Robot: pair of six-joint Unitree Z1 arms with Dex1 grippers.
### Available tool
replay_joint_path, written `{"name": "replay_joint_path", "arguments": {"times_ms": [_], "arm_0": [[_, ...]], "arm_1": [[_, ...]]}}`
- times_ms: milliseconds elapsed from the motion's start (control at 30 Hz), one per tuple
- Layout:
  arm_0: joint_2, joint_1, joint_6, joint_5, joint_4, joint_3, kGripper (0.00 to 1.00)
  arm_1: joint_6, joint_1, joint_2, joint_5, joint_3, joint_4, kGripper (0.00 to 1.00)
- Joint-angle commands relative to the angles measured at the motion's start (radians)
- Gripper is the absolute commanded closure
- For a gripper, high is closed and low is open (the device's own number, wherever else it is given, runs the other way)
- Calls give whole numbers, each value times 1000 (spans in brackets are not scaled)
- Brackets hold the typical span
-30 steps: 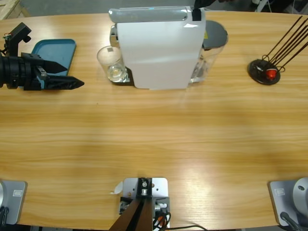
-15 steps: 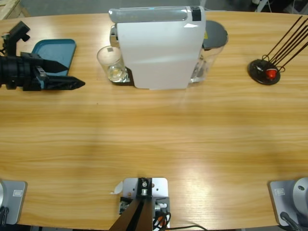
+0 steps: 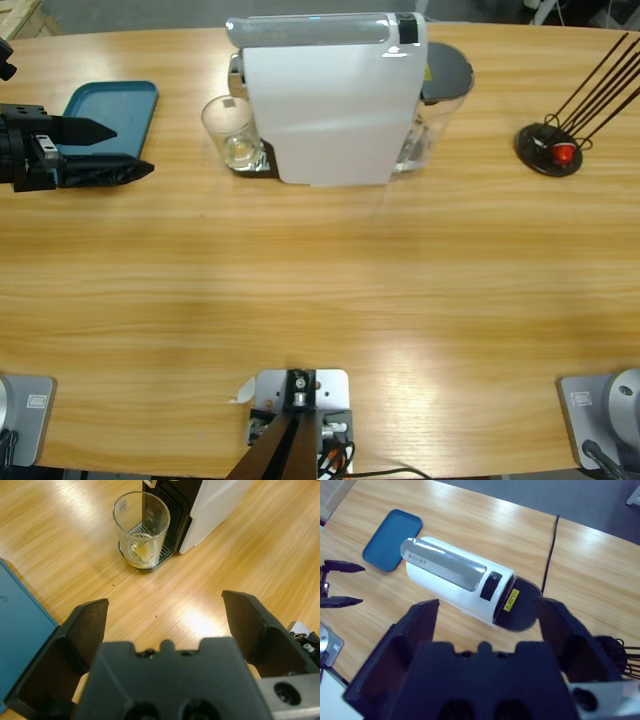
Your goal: Pour coffee
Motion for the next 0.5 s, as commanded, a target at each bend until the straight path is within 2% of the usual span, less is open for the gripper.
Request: {"name": "replay_joint_path", "arguments": {"times_ms": [33, 200, 500], "arm_0": [[58, -8, -7, 12, 4, 22, 0], [88, -8, -7, 12, 0, 21, 0], [138, -8, -5, 12, -21, 21, 0]], "arm_1": [[-42, 11, 222, 35, -129, 49, 1000], [-36, 11, 307, 31, -198, 139, 1000], [-31, -13, 364, -19, -206, 156, 1000]]}}
